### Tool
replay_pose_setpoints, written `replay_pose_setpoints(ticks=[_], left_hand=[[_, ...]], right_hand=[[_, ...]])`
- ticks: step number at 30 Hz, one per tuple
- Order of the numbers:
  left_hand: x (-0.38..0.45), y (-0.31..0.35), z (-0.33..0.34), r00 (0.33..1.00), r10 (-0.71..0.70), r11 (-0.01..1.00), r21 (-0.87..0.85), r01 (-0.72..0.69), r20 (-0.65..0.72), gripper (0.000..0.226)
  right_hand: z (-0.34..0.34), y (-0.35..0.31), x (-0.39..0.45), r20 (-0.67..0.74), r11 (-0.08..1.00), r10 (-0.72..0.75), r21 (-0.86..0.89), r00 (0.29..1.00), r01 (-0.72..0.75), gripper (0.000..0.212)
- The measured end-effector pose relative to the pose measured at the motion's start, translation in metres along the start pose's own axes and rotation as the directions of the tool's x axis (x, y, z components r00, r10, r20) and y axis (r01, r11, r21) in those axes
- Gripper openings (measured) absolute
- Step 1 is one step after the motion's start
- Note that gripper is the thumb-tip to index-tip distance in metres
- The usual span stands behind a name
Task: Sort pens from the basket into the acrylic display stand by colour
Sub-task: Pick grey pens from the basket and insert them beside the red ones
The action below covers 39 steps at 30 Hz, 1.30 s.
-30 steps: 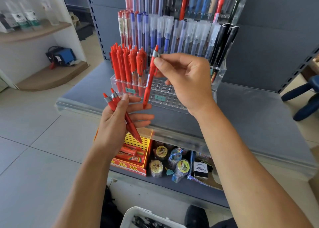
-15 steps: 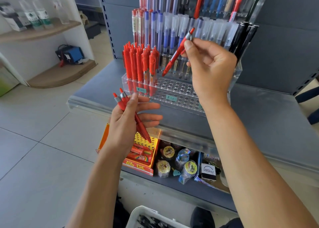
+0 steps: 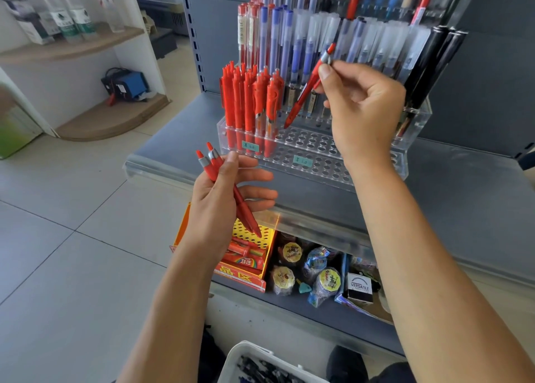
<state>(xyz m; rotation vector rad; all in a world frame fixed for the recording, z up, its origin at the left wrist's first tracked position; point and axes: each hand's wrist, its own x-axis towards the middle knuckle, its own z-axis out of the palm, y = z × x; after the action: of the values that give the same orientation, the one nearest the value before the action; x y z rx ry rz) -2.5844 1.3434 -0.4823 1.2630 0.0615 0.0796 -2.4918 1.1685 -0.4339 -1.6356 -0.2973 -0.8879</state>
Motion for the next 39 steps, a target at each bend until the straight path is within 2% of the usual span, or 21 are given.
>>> replay_pose_setpoints(ticks=[7,12,15,20,28,34,39], left_hand=[[-0.001,-0.002,0.001,1.000,-0.010,1.000,-0.026,0.010,-0.007,0.037],[0.001,-0.002,0.001,1.000,-0.012,1.000,-0.021,0.012,-0.015,0.038],[0.001,-0.002,0.002,1.000,-0.010,1.000,-0.010,0.010,-0.020,0.039],[0.001,-0.002,0.000,1.000,-0.016,1.000,-0.007,0.016,-0.025,0.040],[0.002,-0.004,-0.002,0.999,-0.021,1.000,0.001,0.021,-0.033,0.040],[0.003,-0.004,-0.003,1.000,-0.021,1.000,0.007,0.021,-0.019,0.040],[0.003,-0.004,-0.003,1.000,-0.014,1.000,0.019,0.014,-0.012,0.040]], right_hand=[[0.013,0.002,-0.004,-0.007,0.992,-0.056,-0.113,0.998,0.055,0.012],[0.023,0.005,-0.010,-0.081,0.974,-0.134,-0.193,0.988,0.117,0.016],[0.027,0.005,-0.013,-0.077,0.960,-0.164,-0.243,0.983,0.141,0.018],[0.029,0.005,-0.014,-0.006,0.959,-0.078,-0.274,0.997,0.074,0.019],[0.032,0.004,-0.014,0.129,0.929,-0.004,-0.367,0.992,0.052,0.019],[0.033,0.003,-0.014,0.116,0.928,0.079,-0.373,0.990,-0.031,0.018],[0.029,-0.001,-0.011,0.170,0.925,0.167,-0.369,0.971,-0.094,0.021]])
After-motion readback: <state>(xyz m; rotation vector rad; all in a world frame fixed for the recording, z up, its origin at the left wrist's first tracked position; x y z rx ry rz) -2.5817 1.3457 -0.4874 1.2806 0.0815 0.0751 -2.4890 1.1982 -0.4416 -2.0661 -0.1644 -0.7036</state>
